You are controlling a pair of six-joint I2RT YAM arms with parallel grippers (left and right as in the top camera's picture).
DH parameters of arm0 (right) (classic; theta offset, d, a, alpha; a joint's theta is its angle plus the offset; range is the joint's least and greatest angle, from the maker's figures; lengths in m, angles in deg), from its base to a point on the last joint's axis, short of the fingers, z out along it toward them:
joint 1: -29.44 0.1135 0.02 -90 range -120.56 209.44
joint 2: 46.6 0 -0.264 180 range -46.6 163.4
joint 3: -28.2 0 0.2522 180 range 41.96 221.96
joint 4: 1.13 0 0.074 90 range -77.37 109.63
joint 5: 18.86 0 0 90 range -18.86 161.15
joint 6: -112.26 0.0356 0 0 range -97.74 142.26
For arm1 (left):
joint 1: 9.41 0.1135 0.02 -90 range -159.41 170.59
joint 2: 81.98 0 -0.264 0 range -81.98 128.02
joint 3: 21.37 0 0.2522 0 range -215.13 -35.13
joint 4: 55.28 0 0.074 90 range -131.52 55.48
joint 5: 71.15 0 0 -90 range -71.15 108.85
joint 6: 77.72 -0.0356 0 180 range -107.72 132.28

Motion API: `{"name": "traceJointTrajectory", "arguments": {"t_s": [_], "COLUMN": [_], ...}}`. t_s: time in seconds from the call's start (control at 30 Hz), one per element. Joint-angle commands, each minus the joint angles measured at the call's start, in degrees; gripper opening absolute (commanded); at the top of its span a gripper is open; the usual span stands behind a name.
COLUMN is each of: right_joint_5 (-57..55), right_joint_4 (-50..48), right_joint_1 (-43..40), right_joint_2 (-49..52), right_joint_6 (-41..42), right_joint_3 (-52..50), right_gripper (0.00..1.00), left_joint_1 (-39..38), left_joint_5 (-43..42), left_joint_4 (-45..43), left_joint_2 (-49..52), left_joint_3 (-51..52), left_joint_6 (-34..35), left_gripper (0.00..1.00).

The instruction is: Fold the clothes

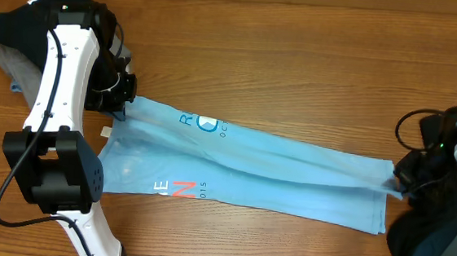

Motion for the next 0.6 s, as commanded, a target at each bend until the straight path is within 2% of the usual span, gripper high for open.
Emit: {"name": "traceJointTrajectory", "arguments": {"t_s": [0.0,0.07,0.1,0.17,0.23,0.33,0.43,0.5,0.57], "right_joint_5": [-1.03,-1.03,-1.03,-1.05,-1.03,-0.72,2.99,6.05,7.72], "right_joint_4": [-0.66,-0.68,-0.72,-0.72,-1.18,-1.86,-3.87,-5.35,-6.43], "right_joint_1": [-0.22,-0.22,-0.22,-0.22,-0.22,-0.22,-0.22,-0.22,-0.22], "right_joint_2": [-1.42,-1.42,-1.42,-1.42,-1.42,-1.42,-1.42,-1.42,-1.42], "right_joint_6": [1.01,1.03,1.01,1.01,1.01,1.44,0.02,-1.86,-1.88], "right_joint_3": [-2.43,-2.75,-2.73,-2.73,-2.67,-2.56,-2.56,-2.56,-2.56], "right_gripper": [0.06,0.11,0.20,0.46,0.58,0.61,0.62,0.63,0.63], "left_joint_1": [-0.37,-0.37,-0.37,-0.37,-0.37,-0.37,-0.39,-0.39,-0.39], "left_joint_5": [1.60,1.60,1.60,1.60,1.53,1.40,1.38,1.40,1.20], "left_joint_4": [0.20,0.20,0.20,0.17,0.20,0.17,0.17,0.17,0.17], "left_joint_2": [-1.11,-1.11,-1.11,-1.11,-1.11,-1.11,-1.11,-1.11,-1.11], "left_joint_3": [0.24,0.24,0.24,0.24,0.24,0.24,0.24,0.24,0.24], "left_joint_6": [-1.27,-1.27,-1.27,-1.27,-1.27,-1.27,-1.18,-1.05,-1.01], "left_gripper": [0.04,0.04,0.04,0.04,0.06,0.12,0.25,0.39,0.43]}}
